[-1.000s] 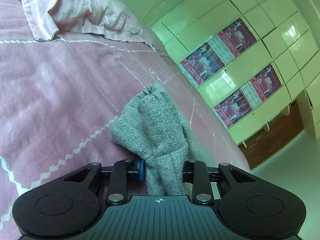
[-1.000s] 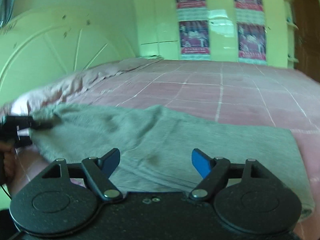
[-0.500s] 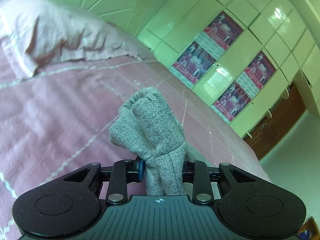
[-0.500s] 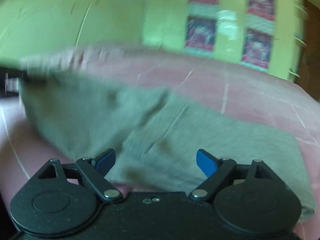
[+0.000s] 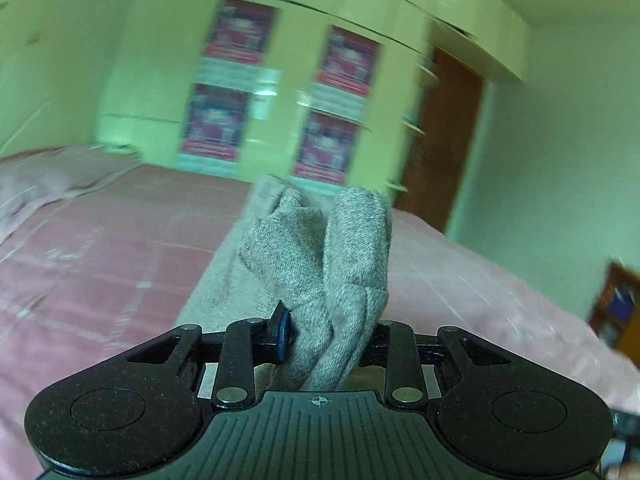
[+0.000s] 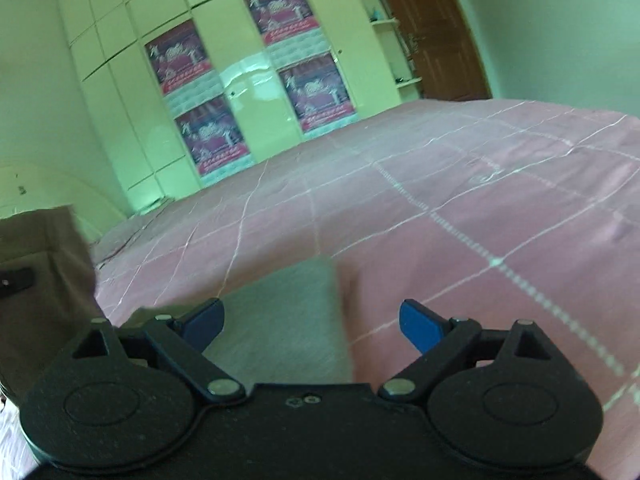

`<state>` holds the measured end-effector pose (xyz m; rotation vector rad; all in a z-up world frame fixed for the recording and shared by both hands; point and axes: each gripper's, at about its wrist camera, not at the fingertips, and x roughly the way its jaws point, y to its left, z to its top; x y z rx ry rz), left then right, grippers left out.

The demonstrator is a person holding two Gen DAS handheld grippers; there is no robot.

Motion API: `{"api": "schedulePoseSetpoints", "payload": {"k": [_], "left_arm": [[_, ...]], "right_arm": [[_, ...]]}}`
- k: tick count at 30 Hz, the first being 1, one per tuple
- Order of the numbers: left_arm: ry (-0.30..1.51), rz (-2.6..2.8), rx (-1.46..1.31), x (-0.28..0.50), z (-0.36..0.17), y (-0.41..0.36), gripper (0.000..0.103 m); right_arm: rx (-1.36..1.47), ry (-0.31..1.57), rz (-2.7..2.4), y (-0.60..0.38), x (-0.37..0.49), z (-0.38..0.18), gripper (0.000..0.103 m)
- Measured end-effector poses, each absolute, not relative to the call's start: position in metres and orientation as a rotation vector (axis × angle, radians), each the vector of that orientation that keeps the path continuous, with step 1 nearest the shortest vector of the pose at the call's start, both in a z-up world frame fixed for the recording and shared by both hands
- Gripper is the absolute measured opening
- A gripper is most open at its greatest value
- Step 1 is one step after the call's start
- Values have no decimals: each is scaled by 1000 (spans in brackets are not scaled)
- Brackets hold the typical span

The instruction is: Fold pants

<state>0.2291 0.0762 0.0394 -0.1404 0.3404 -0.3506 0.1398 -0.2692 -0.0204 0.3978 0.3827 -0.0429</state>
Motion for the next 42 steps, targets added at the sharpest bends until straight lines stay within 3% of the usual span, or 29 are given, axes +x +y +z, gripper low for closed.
{"api": "schedulePoseSetpoints", "payload": {"k": [4,6,7,12,23,42], "left_arm": [[439,-473,-21,229,26,-30,30],[567,-542,53,232,0,-79,60],[627,-561,89,229,-9,-96,82],[547,-454,22,176,3,-63,82],[612,-164,24,87,-30,100,82],[631,-116,-39,131,-59,96,82]], "right_arm": [[461,350,-107,-309,133,-22,97],[522,352,-164,-337,131,-30,97],[556,353,-177,-348,130,-34,97],[684,322,-52,-378,128,-43,88],[896,579,279,-316,185,-64,76],[884,656,220,-287,201,-70,76]]}}
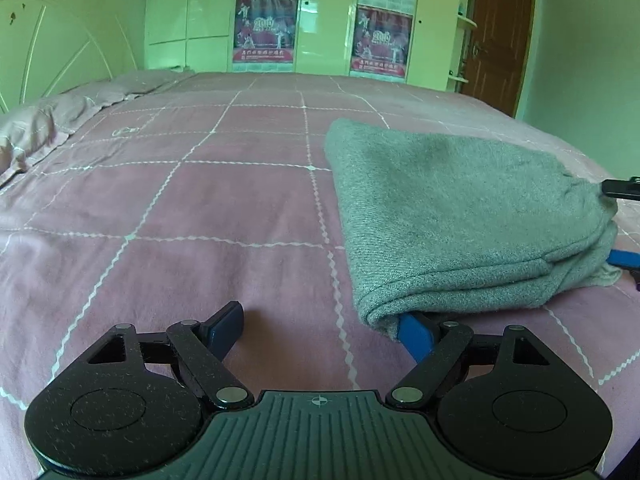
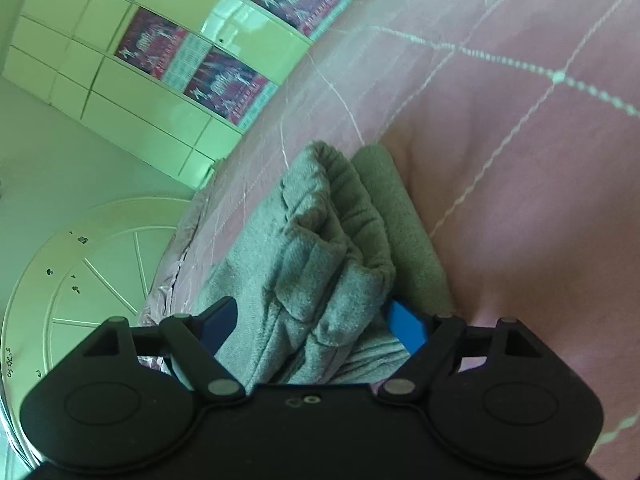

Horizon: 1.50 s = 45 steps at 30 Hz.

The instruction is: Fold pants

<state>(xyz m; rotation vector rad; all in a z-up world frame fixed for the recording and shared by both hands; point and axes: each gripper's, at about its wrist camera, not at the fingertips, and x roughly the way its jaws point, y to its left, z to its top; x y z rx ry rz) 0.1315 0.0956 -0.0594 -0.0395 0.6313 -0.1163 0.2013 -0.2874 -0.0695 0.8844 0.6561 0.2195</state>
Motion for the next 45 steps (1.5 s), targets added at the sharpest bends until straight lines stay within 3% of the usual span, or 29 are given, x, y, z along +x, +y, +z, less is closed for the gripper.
{"api": "schedulePoseSetpoints", "payload": {"k": [4,7,8,11,17,20,22,26,27,32,38,41,43,45], "left_arm": [[600,-109,-109,131,-62,101,82],[597,-106,-138,134,-67,102,82],[599,-105,-131,135,-67,101,82],[603,-104,-113,141,-63,98,82],[623,-55,-187,152,-60,101,83],[590,-41,-250,149,-62,107,84],[576,-33,-228,147,-64,103,85],[582,-26,-195,146,-74,98,86],[582,-26,-183,147,-74,96,87],[590,-31,-184,147,-74,99,87],[584,-26,-186,147,-75,97,87],[586,-28,-175,147,-76,96,89],[591,-28,-162,147,-76,94,90],[594,-31,-160,147,-76,95,90]], "right_arm": [[864,679,227,-278,210,-69,66],[859,695,206,-277,213,-70,52],[859,714,202,-276,216,-69,37],[778,656,257,-262,217,-41,29],[722,475,469,-227,213,44,28],[688,406,483,-236,200,59,28],[631,402,395,-251,194,40,28],[854,731,142,-295,211,-71,26],[887,690,169,-300,204,-80,26],[882,654,176,-297,196,-71,27],[774,484,294,-290,194,-38,28],[910,692,156,-304,217,-78,27],[979,677,199,-314,211,-87,28],[930,684,215,-311,204,-80,35]]}}
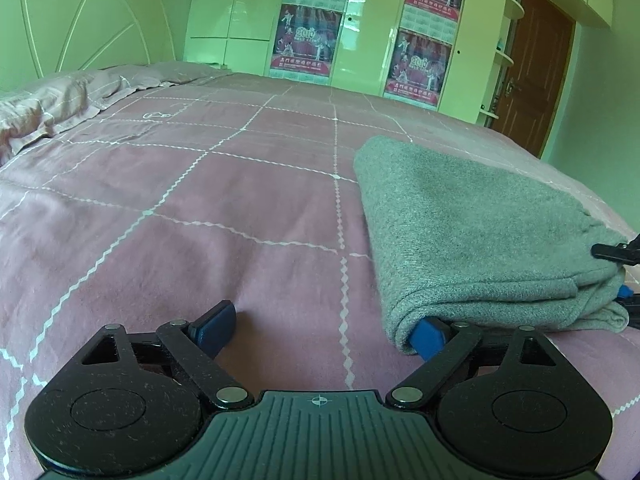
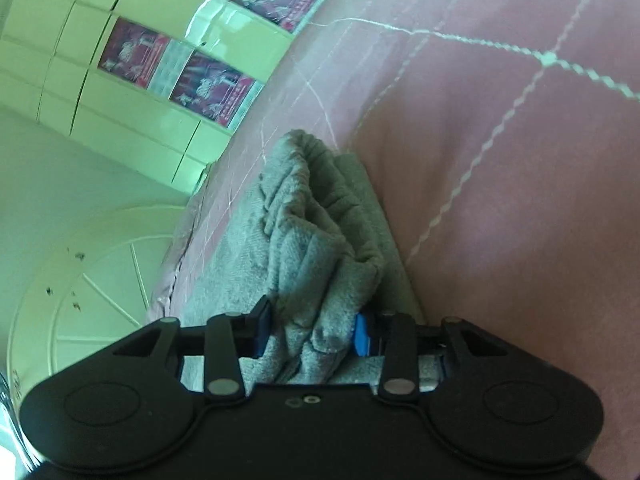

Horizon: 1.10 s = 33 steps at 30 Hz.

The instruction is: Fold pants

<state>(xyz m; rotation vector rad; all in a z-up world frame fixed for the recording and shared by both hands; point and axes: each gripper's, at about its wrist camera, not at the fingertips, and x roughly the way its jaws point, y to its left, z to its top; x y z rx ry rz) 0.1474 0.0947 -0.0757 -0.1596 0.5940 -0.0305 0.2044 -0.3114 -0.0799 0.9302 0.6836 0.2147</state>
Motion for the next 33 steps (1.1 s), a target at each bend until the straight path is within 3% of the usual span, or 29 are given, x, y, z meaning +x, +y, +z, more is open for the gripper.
{"api": "schedulePoseSetpoints", "payload": {"k": [3,12,16,20,23,25,31,33], "left_arm": [[600,-31,-152,148,-75,94,90],[528,-39,-205,122,-48,117,93],[484,7,-193,150,-23,118,103],[536,-9,-128,193,-19,103,103],[651,-26,-44,221,-39,87,103],[676,-52,-92,227,-56,91,103],[633,-89,-198,220,-68,106,103],[635,-83,-196,220,-68,104,103]], "right_arm": [[916,683,222,-317,195,-73,45],[711,454,137,-326,155,-30,52],[501,440,191,-292,176,-6,52],[216,430,252,-245,191,3,51],[-46,569,192,-214,212,-15,50],[-36,634,184,-219,219,-30,50],[-1,508,231,-227,201,-23,51],[16,442,235,-226,193,-14,57]]}}
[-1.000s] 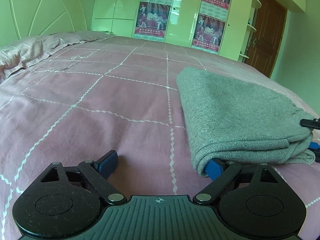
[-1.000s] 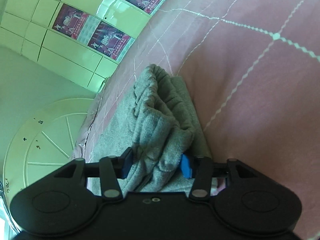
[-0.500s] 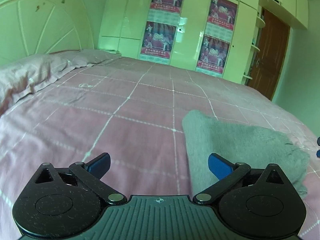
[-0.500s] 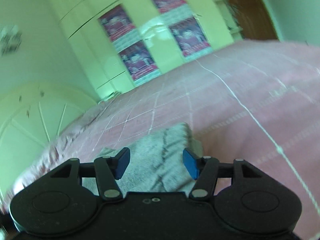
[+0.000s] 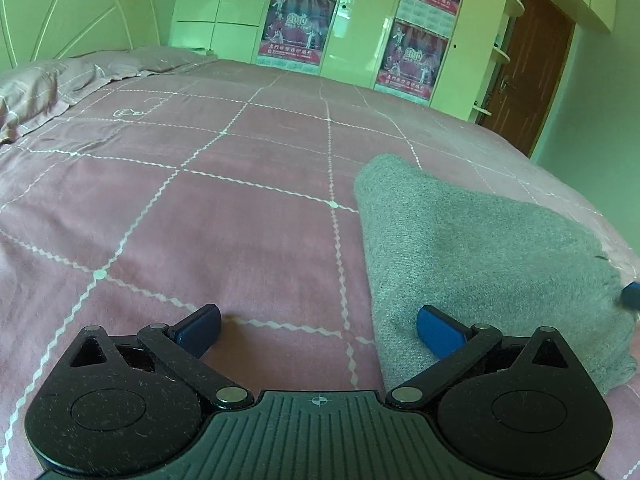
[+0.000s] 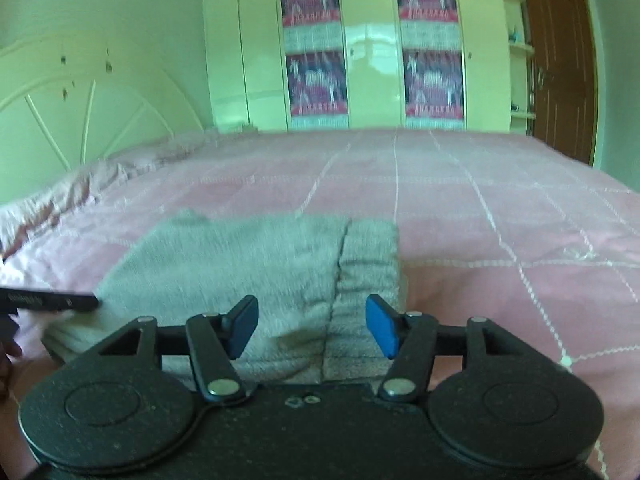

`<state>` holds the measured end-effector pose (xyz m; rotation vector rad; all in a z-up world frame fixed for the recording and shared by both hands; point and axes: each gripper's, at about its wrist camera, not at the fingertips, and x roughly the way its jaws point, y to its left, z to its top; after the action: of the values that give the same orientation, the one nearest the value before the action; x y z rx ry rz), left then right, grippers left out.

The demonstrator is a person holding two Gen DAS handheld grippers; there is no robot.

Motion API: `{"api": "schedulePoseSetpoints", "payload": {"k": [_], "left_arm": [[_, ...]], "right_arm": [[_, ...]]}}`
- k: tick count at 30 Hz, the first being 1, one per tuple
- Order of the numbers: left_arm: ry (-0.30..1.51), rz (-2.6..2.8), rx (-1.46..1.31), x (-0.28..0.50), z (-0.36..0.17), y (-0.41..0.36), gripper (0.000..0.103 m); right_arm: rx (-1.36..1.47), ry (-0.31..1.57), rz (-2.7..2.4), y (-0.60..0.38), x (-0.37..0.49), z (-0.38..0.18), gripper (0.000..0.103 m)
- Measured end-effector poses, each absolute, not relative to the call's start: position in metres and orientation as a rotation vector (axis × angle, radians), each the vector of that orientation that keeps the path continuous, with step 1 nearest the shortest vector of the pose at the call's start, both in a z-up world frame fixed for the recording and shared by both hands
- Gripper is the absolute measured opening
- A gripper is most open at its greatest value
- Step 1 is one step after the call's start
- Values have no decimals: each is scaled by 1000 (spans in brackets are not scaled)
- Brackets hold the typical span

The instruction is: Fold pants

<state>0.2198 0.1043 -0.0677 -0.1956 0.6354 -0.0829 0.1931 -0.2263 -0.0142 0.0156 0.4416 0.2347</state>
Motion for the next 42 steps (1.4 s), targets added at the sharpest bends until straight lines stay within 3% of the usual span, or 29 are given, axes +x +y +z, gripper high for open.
{"api": "schedulePoseSetpoints", "payload": {"k": [2,8,13,21,27,35,40,42], "left_arm": [[638,-80,-196,221,-68,104,103],[641,-83,-197,221,-63,106,103],[590,-67,-172,226,-45,106,103],[617,-114,-120,317,-11,86,103],[732,-144,-4,368,-49,57,103],[613,-164,-99,351,-38,65,103],[667,-111,-59,384,-52,59,103],[718,-133,-140,392,-68,70,103]], "right_arm": [[10,425,240,-223,192,-7,67],[17,445,263,-215,204,0,67],[-40,430,238,-211,221,10,74],[-122,520,198,-187,301,15,72],[-255,745,129,-181,346,-33,69],[-153,560,153,-191,324,-11,71],[-237,703,105,-179,357,-32,74],[-169,716,79,-191,361,-37,82]]}}
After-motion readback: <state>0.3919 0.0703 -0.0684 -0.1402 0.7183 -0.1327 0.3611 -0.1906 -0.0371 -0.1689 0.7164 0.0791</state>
